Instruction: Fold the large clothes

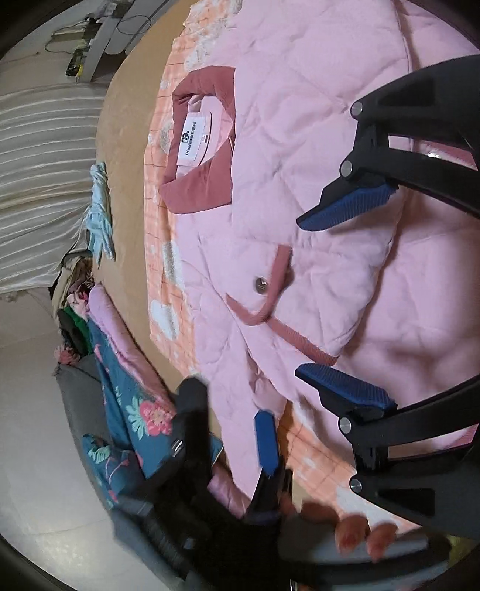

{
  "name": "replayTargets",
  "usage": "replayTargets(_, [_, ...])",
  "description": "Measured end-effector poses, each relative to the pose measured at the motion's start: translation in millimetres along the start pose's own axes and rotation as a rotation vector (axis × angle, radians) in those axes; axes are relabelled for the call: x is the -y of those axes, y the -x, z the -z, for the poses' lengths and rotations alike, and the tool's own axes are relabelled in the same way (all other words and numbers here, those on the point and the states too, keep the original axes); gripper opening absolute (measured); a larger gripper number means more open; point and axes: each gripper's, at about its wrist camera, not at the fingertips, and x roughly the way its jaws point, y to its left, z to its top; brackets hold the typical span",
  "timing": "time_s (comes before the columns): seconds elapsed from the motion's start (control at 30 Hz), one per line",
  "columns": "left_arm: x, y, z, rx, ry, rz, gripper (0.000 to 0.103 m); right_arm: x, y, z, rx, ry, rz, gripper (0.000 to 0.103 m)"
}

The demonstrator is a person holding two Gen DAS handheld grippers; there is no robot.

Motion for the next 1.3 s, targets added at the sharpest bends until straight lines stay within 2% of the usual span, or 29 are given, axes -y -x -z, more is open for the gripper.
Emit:
replayTargets(0.13, [-2.4,-17.4,12.1,-0.054,0.014,0.008,0.095,19.2,30.2,7.3,0.027,0.000,0.036,0.077])
replayTargets(0.33, [-1.2,-47.2,34.8,-0.120,0.026,-0.003,0.095,65.7,70.5,21.7,0.051,-0.040,0.173,0.077])
replayTargets(0.4, [0.9,-53.3,38.8,-0.123,0.019,-0.011,0.093,78.9,81.8,26.2,0.064,-0.059,0.204,0.077])
replayTargets(0.53, [14.0,-56.7,43.2,-0.105,-0.058,-0.047,0.089,111.2,109.4,36.6,0.092,-0.110,0.275,0.077])
replayTargets(0.6, [22.6,-59.5,45.8,-0.108,-0.110,-0.057,0.070,129.3,122.9,44.9,0.100,-0.135,0.329,0.079])
replayTargets(0.63, [25.3,-60.6,46.7,-0.105,-0.126,-0.072,0.067,136.1,126.4,48.6,0.100,-0.146,0.342,0.080])
replayTargets(0.67, [30.6,-60.7,48.1,-0.090,-0.165,-0.102,0.051,144.3,130.9,52.2,0.098,-0.163,0.353,0.080])
replayTargets(0.7, [34.8,-59.6,48.6,-0.070,-0.197,-0.123,0.027,152.2,135.0,55.3,0.098,-0.182,0.365,0.080])
replayTargets(0.73, [38.8,-58.5,48.9,-0.047,-0.226,-0.141,0.020,162.8,140.8,60.2,0.097,-0.208,0.382,0.080])
replayTargets(0.8, [44.6,-51.7,43.9,-0.009,-0.257,-0.126,0.015,176.9,148.2,66.0,0.093,-0.238,0.402,0.080])
replayTargets(1.0, [69.3,-9.8,7.9,0.144,-0.346,-0.093,0.013,194.1,160.5,67.7,0.114,-0.284,0.430,0.080])
replayTargets(1.17, [63.6,-22.6,0.5,0.114,-0.382,-0.157,0.013,192.7,147.4,57.8,0.104,-0.269,0.422,0.080])
replayTargets(1.3, [40.0,-35.8,7.5,0.075,-0.353,-0.190,0.013,189.0,129.0,48.0,0.070,-0.232,0.407,0.080])
